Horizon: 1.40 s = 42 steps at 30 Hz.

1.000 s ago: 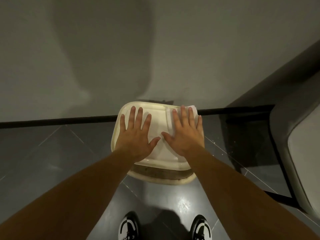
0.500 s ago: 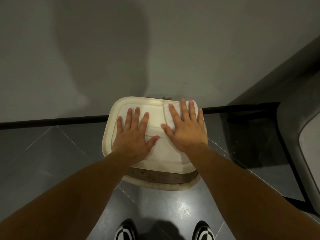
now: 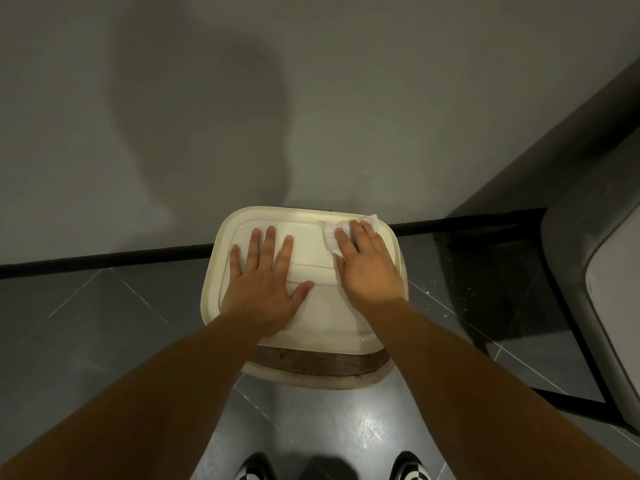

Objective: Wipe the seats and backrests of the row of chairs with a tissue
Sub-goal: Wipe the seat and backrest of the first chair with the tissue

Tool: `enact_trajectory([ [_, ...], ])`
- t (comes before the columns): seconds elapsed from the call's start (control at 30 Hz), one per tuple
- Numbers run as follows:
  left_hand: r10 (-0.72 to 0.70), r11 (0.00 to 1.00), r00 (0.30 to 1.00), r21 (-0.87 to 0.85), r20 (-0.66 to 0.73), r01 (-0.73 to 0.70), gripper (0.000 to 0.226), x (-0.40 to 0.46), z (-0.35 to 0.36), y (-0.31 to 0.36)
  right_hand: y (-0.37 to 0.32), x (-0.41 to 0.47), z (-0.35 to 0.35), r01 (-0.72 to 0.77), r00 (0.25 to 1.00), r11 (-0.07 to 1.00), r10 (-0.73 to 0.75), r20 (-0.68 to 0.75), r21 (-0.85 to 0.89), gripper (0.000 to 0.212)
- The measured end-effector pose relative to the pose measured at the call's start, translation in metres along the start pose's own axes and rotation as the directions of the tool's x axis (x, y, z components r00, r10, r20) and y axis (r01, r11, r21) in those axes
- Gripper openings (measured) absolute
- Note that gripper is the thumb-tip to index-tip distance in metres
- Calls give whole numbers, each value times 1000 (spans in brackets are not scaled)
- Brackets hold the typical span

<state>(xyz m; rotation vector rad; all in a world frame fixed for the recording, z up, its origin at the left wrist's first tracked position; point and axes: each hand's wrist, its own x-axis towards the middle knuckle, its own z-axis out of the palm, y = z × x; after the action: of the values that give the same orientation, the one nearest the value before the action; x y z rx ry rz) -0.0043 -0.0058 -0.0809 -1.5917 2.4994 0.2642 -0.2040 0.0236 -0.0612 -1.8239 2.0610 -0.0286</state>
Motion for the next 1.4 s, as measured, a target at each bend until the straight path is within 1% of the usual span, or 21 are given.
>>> enact_trajectory([
  [0.13,15,997,997,78,82,-21,90,3,-13,-1,-1,3,-17,-8,1000,995,11,-26,101,43],
  [0.23,38,985,992,164,117,-57,91,2,-36,-3,-3,-3,-35,21,998,996,-15,-62,91,37],
  [0.37,51,961,992,264,116,-80,89,1,-85,-5,-3,-19,-62,70,983,996,-58,-175,63,34],
  [0.5,80,948,993,301,81,-101,87,4,-137,1,-1,-34,-99,100,937,993,-71,-341,68,20],
  [0.57,100,945,993,307,69,-116,86,3,-162,8,3,-44,-121,93,927,993,-58,-371,78,17],
  [0.7,174,934,984,309,38,-177,82,-3,-214,31,17,-67,-169,41,920,992,9,-392,119,19],
  [0.87,302,905,953,317,-9,-284,78,-6,-275,83,49,-104,-240,-6,897,986,79,-435,165,16],
  [1.0,383,875,922,341,-50,-344,77,-6,-323,141,89,-141,-300,-41,863,986,117,-492,162,17],
  [1.13,478,840,873,342,-95,-422,76,-15,-370,213,137,-183,-353,-115,863,979,182,-471,167,19],
  [1.27,493,843,862,310,-118,-440,73,-26,-405,287,188,-229,-397,-138,864,979,194,-464,152,23],
  [1.4,501,841,862,276,-78,-464,72,-42,-424,344,228,-270,-434,-196,862,970,239,-448,141,27],
])
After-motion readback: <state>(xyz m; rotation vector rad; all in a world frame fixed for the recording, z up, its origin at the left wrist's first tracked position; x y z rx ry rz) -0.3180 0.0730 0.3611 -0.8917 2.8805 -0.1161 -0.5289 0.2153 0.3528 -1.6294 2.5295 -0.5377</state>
